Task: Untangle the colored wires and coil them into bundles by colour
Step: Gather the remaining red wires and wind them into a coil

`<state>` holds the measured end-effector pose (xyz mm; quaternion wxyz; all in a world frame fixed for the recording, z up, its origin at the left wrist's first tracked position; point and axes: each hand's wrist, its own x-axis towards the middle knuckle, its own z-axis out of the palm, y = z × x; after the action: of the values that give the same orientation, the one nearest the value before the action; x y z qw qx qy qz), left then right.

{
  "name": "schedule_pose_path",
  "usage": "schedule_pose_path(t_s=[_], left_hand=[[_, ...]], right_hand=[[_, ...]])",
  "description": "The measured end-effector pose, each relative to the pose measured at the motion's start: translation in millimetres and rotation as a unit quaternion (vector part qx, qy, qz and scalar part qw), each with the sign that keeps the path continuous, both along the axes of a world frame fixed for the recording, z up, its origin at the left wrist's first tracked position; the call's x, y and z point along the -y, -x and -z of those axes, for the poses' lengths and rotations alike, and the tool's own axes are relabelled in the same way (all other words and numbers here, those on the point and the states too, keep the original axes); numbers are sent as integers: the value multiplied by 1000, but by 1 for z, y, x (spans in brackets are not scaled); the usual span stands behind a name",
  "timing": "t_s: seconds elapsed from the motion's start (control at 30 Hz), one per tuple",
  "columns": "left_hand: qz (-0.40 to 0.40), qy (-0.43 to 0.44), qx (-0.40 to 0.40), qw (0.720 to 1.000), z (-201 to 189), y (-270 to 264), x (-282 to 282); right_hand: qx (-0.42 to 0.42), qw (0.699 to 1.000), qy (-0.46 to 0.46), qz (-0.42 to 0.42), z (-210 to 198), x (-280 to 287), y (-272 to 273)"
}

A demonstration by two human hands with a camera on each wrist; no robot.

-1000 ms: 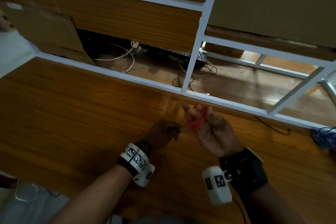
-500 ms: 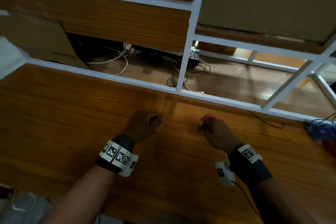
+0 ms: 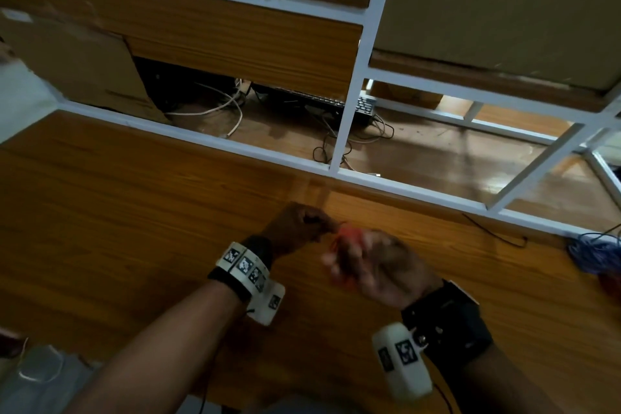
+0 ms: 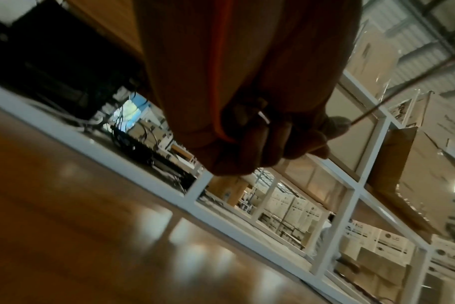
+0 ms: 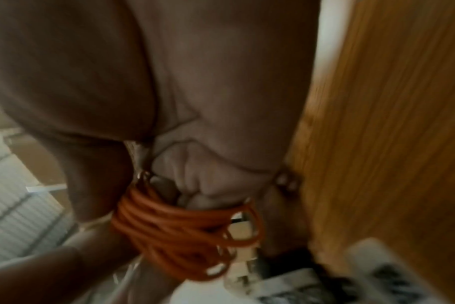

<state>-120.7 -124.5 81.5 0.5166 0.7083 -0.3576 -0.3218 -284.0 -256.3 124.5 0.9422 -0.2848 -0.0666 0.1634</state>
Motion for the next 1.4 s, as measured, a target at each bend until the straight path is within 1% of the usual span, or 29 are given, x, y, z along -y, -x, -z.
schedule_pose_path(t_s=[0.03, 0.07, 0.13, 0.17, 0.2, 0.23, 0.27, 0.3, 0.33, 0.37, 0.4, 0.43, 0.47, 0.53, 0.6, 0.63, 0.67, 0.73, 0.8, 0.87, 0.9, 0.97, 1.03, 1.07, 1.1, 1.13, 1.23, 1.33, 1.4], left_hand=[[-10, 7, -29, 1000, 7, 7, 2], [-16, 19, -49, 998, 14, 12, 3], [-11, 14, -60, 998, 26, 22, 0], [-3, -7, -59, 998, 29, 26, -2], [8, -29, -58, 998, 31, 29, -5], [17, -46, -54, 997, 30, 33, -8], [20, -58, -52, 997, 28, 36, -13], [18, -63, -44, 997, 24, 38, -16], [7, -68, -16, 998, 21, 37, -18], [-4, -76, 31, 997, 16, 36, -20], [-12, -86, 83, 993, 9, 33, -22], [-19, -87, 127, 988, 3, 28, -23], [-22, -82, 166, 982, -5, 22, -24], [-8, -77, 218, 973, -18, 11, -24], [23, -61, 224, 972, -18, 1, -24], [31, -51, 199, 978, -16, -1, -23], [26, -39, 159, 986, -13, -1, -21], [9, 1, 72, 997, -9, 5, -19], [3, 43, -20, 999, -6, 14, -18], [24, 86, -91, 992, -3, 24, -20], [43, 106, -121, 986, -2, 31, -20], [73, 131, -194, 969, -3, 43, -18], [67, 138, -270, 950, -4, 48, -16], [66, 138, -298, 942, -6, 50, -15], [64, 132, -304, 941, -7, 50, -14], [63, 123, -291, 947, -10, 52, -13], [88, 83, -185, 975, -15, 55, -7], [103, 74, -164, 978, -16, 62, 1], [89, 81, -150, 981, -16, 66, 7]], right_hand=[[-5, 998, -40, 48, -5, 4, -6], [-1, 993, -55, 103, -12, 8, -13], [17, 972, -29, 233, -15, 23, -23], [-2, 951, -6, 308, -11, 33, -25], [-27, 923, 30, 384, -8, 44, -25], [-43, 886, 111, 449, -2, 52, -23], [-54, 838, 236, 489, 7, 61, -20], [-56, 777, 384, 496, 16, 65, -18], [-49, 709, 518, 476, 24, 65, -15], [-45, 648, 629, 427, 33, 63, -14], [-43, 613, 705, 354, 39, 60, -13], [-43, 604, 748, 273, 45, 56, -11], [-44, 615, 763, 193, 47, 50, -8], [-59, 663, 744, 62, 48, 37, -4], [-47, 703, 709, -19, 44, 20, -1], [-24, 720, 692, -42, 41, 12, 0], [-7, 744, 666, -49, 37, 6, 0], [-8, 816, 578, -22, 30, -1, 0], [-23, 884, 467, 12, 23, -4, 1], [-24, 933, 357, 39, 18, -6, 3], [-28, 946, 319, 57, 18, -5, 2], [-49, 953, 280, 103, 21, 2, 1], [-64, 957, 251, 130, 22, 12, 0], [-66, 960, 233, 138, 21, 17, 1], [-68, 964, 214, 143, 20, 21, 2], [-72, 968, 194, 145, 20, 25, 4], [-92, 974, 155, 137, 22, 33, 9], [-93, 977, 147, 123, 20, 36, 14], [-93, 974, 163, 127, 14, 35, 17]])
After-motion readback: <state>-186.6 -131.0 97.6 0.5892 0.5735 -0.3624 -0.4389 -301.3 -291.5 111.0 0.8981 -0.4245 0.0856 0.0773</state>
